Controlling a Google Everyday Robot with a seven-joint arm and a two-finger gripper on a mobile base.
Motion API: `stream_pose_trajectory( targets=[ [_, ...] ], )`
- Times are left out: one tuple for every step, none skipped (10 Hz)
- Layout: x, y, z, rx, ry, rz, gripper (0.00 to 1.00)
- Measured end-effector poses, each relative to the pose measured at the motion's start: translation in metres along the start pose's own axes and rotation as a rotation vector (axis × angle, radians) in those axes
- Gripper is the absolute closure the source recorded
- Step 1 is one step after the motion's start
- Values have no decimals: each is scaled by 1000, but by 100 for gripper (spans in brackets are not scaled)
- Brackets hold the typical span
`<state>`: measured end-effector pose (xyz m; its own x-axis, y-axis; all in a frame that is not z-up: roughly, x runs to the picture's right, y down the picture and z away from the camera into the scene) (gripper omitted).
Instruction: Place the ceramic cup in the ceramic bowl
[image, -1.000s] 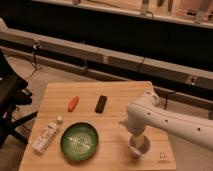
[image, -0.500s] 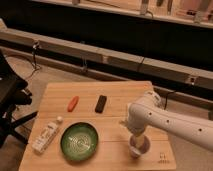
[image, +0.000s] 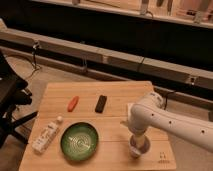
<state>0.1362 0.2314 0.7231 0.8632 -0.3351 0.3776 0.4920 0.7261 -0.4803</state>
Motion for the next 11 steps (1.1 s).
stream_pose_trajectory(
  targets=[
    [-1, -1, 2, -2, -1, -6, 24],
    [-1, -1, 2, -2, 0, -7, 31],
    [-1, 0, 2, -16, 5, -8, 40],
    [-3, -2, 3, -30, 5, -9, 51],
    [-3, 0, 4, -46, 10, -3, 61],
    [-2, 1, 4, -54, 14, 4, 72],
    [-1, 1, 5, -57, 14, 10, 80],
    [0, 2, 6, -60, 7, 18, 90],
    [0, 3, 4, -52, 7, 9, 93],
    [-2, 0, -3, -38, 6, 0, 93],
    [-9, -7, -13, -33, 11, -15, 98]
  ],
)
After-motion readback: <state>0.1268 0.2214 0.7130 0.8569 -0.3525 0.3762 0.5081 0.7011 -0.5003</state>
